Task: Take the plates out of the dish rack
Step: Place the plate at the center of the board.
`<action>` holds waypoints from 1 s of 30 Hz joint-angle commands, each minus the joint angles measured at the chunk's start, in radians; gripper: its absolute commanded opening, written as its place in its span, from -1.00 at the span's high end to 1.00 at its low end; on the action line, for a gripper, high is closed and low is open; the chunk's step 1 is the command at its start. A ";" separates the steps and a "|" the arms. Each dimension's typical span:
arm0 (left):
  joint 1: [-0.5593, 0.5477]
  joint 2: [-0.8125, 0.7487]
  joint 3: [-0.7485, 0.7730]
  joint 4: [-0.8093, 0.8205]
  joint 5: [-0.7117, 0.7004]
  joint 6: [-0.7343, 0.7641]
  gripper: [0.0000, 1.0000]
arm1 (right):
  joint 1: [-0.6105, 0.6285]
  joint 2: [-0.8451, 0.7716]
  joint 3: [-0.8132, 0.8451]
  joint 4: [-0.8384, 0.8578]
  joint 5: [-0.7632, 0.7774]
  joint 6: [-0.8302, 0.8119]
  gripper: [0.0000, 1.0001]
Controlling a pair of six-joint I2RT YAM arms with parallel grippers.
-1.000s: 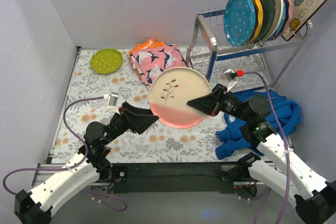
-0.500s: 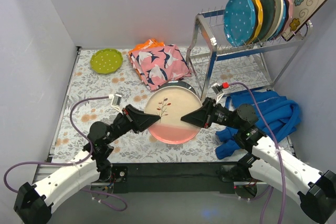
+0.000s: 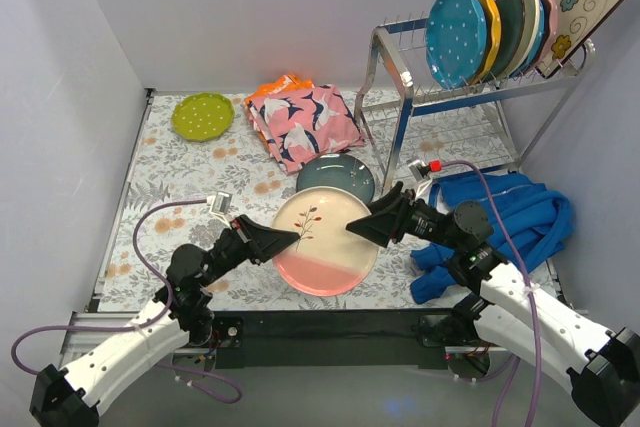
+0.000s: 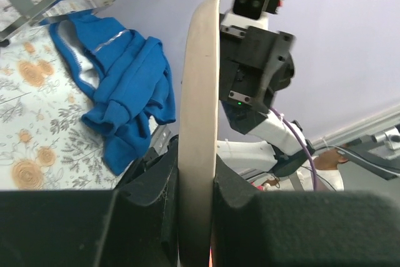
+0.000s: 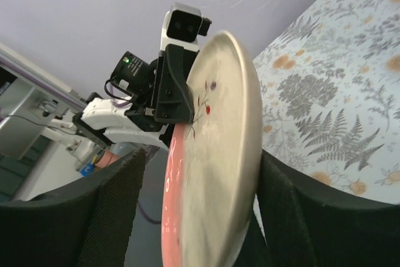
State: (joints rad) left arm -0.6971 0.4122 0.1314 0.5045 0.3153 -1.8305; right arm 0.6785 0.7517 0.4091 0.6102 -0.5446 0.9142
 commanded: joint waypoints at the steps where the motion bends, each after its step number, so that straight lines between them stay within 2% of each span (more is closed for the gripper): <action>1: -0.002 -0.009 0.051 -0.067 -0.087 -0.033 1.00 | -0.013 -0.034 -0.001 0.030 0.043 -0.046 -0.59; 2: -0.001 0.011 0.072 -0.078 -0.091 -0.029 1.00 | -0.014 -0.046 -0.004 0.020 0.051 -0.049 -0.64; 3: 0.001 0.042 0.079 -0.077 -0.093 -0.018 1.00 | -0.014 -0.052 -0.004 0.010 0.057 -0.052 -0.80; 4: 0.004 0.059 0.082 -0.060 -0.094 -0.021 1.00 | -0.017 -0.060 -0.001 -0.021 0.064 -0.057 -0.87; 6: 0.031 0.100 0.083 -0.025 -0.072 -0.038 1.00 | -0.017 -0.077 0.008 -0.065 0.098 -0.087 -0.96; 8: 0.065 0.125 0.092 0.015 -0.020 -0.076 1.00 | -0.017 -0.081 0.028 -0.136 0.138 -0.110 -0.97; 11: 0.172 0.175 0.096 0.058 0.091 -0.148 1.00 | -0.017 -0.084 0.053 -0.214 0.182 -0.144 -0.97; 12: 0.250 0.187 0.083 0.074 0.132 -0.173 1.00 | -0.017 -0.084 0.057 -0.231 0.190 -0.153 -0.97; 16: 0.450 0.278 0.039 0.207 0.281 -0.308 1.00 | -0.019 -0.106 0.062 -0.274 0.221 -0.182 -0.97; 17: 0.525 0.293 0.033 0.224 0.306 -0.318 1.00 | -0.019 -0.117 0.060 -0.283 0.224 -0.184 -0.97; 21: 0.692 0.388 0.011 0.298 0.384 -0.346 1.00 | -0.019 -0.141 0.045 -0.285 0.227 -0.189 -0.97; 23: 0.796 0.446 0.007 0.322 0.392 -0.340 1.00 | -0.019 -0.152 0.031 -0.283 0.235 -0.196 -0.97; 26: 0.882 0.529 0.020 0.341 0.371 -0.316 1.00 | -0.020 -0.160 0.031 -0.283 0.239 -0.204 -0.97; 30: 0.910 0.638 0.062 0.325 0.263 -0.245 1.00 | -0.019 -0.173 0.031 -0.282 0.235 -0.201 -0.97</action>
State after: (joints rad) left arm 0.1905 0.9874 0.1253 0.7155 0.6262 -1.9594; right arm 0.6613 0.6003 0.4183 0.3069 -0.3229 0.7330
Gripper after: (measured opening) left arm 0.163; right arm 0.983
